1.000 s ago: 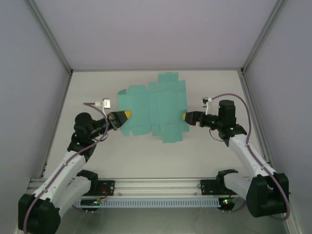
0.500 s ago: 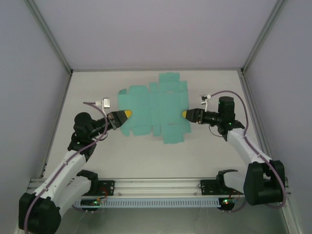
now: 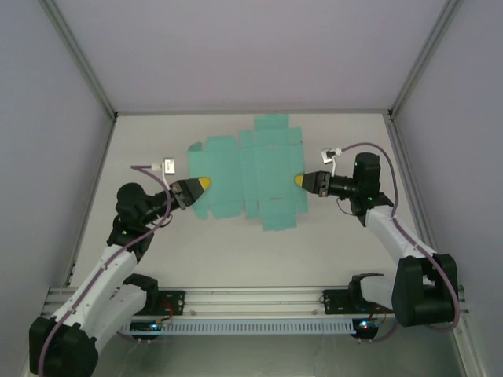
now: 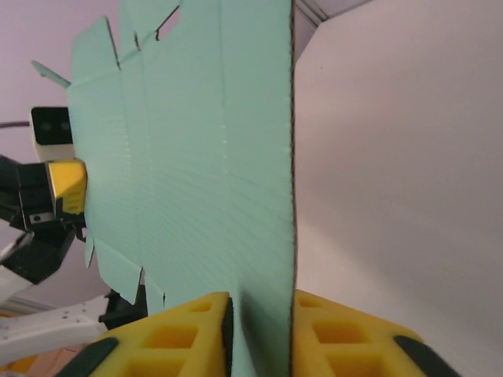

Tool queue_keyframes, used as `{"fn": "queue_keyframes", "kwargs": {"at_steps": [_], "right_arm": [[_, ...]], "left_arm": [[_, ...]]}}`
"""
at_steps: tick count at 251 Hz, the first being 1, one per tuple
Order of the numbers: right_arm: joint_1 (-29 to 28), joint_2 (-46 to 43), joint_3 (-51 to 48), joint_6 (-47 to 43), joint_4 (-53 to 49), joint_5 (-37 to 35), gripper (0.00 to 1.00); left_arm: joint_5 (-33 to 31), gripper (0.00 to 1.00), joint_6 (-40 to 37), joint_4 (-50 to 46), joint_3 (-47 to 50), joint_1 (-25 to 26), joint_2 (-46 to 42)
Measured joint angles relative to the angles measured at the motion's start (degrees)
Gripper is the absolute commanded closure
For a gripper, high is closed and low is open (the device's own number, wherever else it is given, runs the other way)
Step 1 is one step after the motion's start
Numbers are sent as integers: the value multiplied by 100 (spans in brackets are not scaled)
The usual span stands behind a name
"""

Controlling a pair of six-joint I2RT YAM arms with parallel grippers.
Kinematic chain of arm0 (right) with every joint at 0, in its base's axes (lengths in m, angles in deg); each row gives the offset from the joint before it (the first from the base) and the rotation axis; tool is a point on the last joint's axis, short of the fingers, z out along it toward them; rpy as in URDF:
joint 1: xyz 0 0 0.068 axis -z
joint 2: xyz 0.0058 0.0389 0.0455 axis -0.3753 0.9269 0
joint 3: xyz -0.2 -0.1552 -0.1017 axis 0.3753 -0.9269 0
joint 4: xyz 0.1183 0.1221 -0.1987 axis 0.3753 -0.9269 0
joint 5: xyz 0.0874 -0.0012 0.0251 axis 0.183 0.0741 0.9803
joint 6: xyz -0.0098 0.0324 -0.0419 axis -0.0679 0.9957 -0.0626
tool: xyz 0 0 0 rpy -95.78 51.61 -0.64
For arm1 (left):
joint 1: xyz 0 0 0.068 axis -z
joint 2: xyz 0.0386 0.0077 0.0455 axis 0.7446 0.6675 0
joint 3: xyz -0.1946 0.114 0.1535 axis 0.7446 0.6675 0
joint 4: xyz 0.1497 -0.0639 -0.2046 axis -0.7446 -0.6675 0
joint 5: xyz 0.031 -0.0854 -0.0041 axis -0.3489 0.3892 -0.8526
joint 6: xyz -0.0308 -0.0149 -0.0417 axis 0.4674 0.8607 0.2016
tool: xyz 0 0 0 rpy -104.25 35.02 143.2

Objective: Assemble paper box

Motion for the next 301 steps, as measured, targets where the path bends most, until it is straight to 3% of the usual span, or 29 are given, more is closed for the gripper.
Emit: {"fn": "queue_keyframes", "kwargs": {"at_steps": [22, 28, 39, 54, 57, 79, 111, 163, 246, 301], "right_arm": [[-2, -72, -35, 63, 129, 79, 100], [-2, -87, -37, 42, 144, 90, 100], [-2, -109, -44, 79, 142, 92, 100], [-22, -127, -42, 28, 103, 79, 100], [-31, -131, -39, 22, 94, 70, 100], [-122, -160, 22, -400, -433, -184, 100], [-334, -46, 315, -1198, -1572, -822, 100], [-704, 863, 793, -2312, -2601, -2059, 100], [-1991, 2520, 2739, -5093, -3836, -4905, 100], [-2765, 2706, 2855, -6590, -3484, -6288, 100]], "left_arm": [[-66, 100, -46, -87, 0, 0, -4], [-90, 93, -61, -116, 4, 0, -4], [-144, 63, -105, -179, 9, 0, -4], [-240, 3, -234, -385, 7, 0, -9], [-271, 0, -240, -426, 7, 0, -15], [-675, 1, -555, -1215, -61, 0, -44], [-1757, 0, -962, -2629, -238, 4, -39], [-2887, 0, -1360, -4133, -245, 0, 170], [-3047, 0, -1600, -4463, -254, 0, 201], [-2938, 0, -1596, -4448, -503, 0, 326]]}}
